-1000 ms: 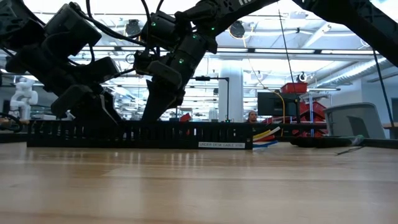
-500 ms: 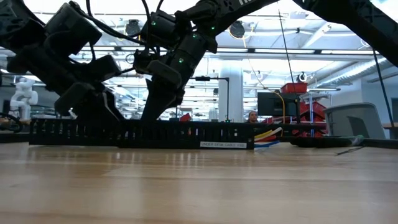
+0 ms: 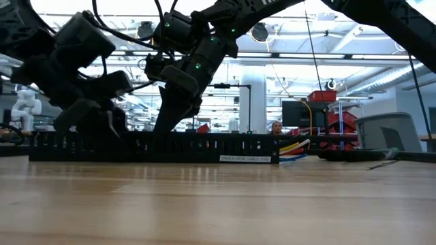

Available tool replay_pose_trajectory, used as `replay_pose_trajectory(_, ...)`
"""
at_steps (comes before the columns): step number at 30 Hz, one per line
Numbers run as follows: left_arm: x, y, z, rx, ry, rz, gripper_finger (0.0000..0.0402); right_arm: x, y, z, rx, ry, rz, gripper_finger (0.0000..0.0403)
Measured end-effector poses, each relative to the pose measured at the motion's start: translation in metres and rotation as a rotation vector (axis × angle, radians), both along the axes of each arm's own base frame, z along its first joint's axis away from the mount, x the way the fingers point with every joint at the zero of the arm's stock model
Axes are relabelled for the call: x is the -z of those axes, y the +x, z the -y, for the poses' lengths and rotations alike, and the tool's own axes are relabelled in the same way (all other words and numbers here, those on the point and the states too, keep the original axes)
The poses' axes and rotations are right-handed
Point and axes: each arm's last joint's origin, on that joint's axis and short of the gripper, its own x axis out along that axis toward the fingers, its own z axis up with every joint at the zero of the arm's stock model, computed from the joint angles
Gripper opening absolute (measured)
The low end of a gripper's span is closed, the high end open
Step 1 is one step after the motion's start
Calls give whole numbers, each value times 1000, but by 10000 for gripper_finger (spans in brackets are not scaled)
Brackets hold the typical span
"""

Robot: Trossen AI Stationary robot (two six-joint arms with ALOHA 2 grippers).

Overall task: Ziptie cables
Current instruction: Close the cable duct

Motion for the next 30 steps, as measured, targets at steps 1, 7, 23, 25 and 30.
replay_pose_trajectory(1,1,0,-1,-5,1,-7,350,0,0,0,1,-1,0,240)
replay_pose_trajectory(7,7,1,-4,-24,3,-42,395,0,0,0,1,-1,-1,240)
replay_pose_trajectory(23,-32,0,3,33,12,-39,398,0,-1,0,1,-1,-11,240)
replay_pose_trajectory(25,-39,-5,6,58,17,-18,398,0,-1,0,1,-1,-13,240)
replay_pose_trajectory(30,-55,-18,15,120,4,33,398,0,-3,0,1,1,-27,240)
